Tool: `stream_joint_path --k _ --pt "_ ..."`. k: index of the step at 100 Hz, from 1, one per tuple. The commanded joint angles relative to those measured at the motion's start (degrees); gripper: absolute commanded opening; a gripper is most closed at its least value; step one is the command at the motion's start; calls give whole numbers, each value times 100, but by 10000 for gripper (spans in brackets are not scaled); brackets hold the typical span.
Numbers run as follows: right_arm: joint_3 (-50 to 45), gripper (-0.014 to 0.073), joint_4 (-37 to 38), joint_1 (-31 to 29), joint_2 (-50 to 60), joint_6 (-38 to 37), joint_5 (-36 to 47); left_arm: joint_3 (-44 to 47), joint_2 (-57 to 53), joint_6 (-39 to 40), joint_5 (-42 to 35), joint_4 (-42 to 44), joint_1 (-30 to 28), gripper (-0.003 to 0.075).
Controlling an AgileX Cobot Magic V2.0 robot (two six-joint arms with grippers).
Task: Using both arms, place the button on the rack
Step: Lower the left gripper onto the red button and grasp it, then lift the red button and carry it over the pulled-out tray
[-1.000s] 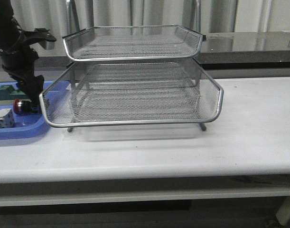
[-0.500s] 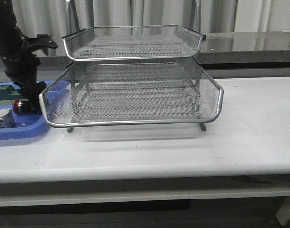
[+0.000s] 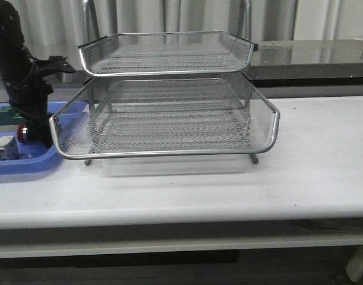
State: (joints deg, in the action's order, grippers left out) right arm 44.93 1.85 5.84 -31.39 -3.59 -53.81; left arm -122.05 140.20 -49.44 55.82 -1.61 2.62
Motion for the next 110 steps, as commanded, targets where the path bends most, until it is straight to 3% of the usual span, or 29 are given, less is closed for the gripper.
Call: stream_joint_path --k 1,12,22,48,58,84,110 --pt "115 -69 78 -4 -13 7 357 -152 -311 17 -175 -42 27 636" --pt "115 -69 78 -4 -13 7 357 -152 -308 17 -173 -42 27 624" --pt "115 -69 78 -4 -13 7 357 -217 -308 17 -114 -42 27 551" --pt "115 -69 78 -4 -13 7 357 -606 -308 17 359 -42 27 181" --pt "115 -69 78 -4 -13 7 357 -714 -318 17 652 -42 27 97" --pt "115 -69 78 -4 -13 7 357 -1242 -318 120 1704 -42 27 60" --pt "115 -69 78 -4 -13 7 357 -1614 -592 1093 1702 48 27 60"
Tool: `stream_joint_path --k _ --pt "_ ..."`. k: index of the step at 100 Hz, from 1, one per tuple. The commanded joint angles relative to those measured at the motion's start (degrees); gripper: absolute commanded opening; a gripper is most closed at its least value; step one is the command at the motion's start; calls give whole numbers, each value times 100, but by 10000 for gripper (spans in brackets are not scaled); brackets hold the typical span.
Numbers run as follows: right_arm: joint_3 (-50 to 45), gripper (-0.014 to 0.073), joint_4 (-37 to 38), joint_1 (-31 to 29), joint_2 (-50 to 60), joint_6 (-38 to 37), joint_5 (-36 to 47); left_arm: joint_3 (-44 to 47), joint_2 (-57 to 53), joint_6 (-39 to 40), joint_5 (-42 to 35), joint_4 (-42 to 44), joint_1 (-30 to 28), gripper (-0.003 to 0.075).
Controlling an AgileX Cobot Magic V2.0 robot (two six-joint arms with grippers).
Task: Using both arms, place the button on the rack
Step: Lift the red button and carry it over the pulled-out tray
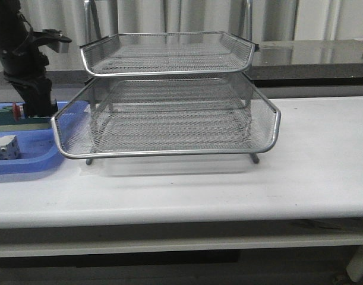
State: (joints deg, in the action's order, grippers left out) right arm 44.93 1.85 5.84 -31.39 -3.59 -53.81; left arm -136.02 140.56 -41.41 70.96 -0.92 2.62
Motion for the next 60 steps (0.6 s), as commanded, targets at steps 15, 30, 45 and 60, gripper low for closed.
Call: stream_joint_path --k 15,30,45,60 --pt "115 -69 78 -4 -13 7 357 -183 -1020 611 189 -21 27 62" --pt "115 -69 78 -4 -13 7 357 -16 -1543 611 189 -21 37 62" --pt "115 -69 78 -4 -13 7 357 437 -2153 640 189 -21 49 62" --pt "115 -69 78 -4 -13 7 357 1099 -2816 887 189 -56 49 62"
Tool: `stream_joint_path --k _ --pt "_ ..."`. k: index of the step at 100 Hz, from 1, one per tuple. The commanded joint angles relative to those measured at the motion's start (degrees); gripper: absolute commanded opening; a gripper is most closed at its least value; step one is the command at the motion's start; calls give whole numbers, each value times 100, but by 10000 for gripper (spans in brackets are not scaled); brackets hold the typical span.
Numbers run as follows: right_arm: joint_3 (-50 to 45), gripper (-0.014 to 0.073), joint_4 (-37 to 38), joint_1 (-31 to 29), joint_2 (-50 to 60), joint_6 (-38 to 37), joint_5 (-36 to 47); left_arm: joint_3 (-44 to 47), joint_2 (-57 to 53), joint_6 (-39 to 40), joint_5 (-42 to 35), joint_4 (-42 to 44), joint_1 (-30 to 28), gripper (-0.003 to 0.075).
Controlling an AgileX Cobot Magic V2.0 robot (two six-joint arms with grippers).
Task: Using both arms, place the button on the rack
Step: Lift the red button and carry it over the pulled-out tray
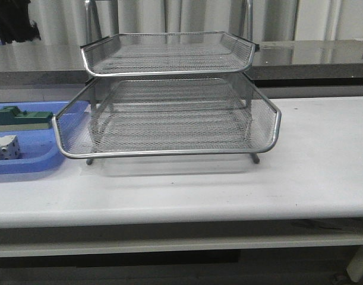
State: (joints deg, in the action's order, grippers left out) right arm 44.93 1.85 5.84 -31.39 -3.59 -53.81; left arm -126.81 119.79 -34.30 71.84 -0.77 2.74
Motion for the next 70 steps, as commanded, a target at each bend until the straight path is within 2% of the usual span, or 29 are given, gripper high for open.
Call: stream_joint_path --k 1,41,70 --pt "115 -69 78 -4 -13 7 357 211 -768 175 101 -90 37 62" --pt "115 -69 78 -4 -13 7 357 1879 -2214 175 101 -403 466 61" --pt "115 -69 78 -4 -13 7 357 2317 -2491 175 101 -867 1478 61"
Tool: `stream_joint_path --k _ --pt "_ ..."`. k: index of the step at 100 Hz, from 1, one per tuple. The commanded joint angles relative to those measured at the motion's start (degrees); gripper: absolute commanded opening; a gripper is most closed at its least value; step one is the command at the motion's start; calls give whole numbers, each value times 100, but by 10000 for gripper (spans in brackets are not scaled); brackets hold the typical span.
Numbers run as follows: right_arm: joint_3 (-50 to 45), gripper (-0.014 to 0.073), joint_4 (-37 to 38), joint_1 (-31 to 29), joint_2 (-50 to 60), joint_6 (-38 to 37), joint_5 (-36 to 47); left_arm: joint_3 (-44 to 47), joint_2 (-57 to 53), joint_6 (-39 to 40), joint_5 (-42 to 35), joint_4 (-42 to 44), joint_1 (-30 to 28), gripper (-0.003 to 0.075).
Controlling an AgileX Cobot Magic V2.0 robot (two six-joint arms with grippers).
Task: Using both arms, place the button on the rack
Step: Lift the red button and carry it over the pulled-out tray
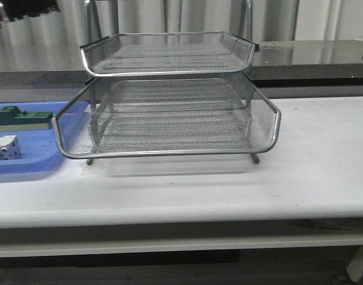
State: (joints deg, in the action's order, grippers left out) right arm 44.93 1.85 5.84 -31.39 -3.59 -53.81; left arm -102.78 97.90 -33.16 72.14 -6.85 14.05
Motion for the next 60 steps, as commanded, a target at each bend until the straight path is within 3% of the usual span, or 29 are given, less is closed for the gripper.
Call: stream_joint_path --k 1,25,60 --pt "115 -69 78 -4 -13 7 357 -88 -302 61 71 -260 381 61" --pt "115 -69 78 -4 -13 7 357 -52 -30 49 -6 -260 1429 61" --pt "115 -69 78 -4 -13 7 357 -52 802 40 -489 -260 2055 61"
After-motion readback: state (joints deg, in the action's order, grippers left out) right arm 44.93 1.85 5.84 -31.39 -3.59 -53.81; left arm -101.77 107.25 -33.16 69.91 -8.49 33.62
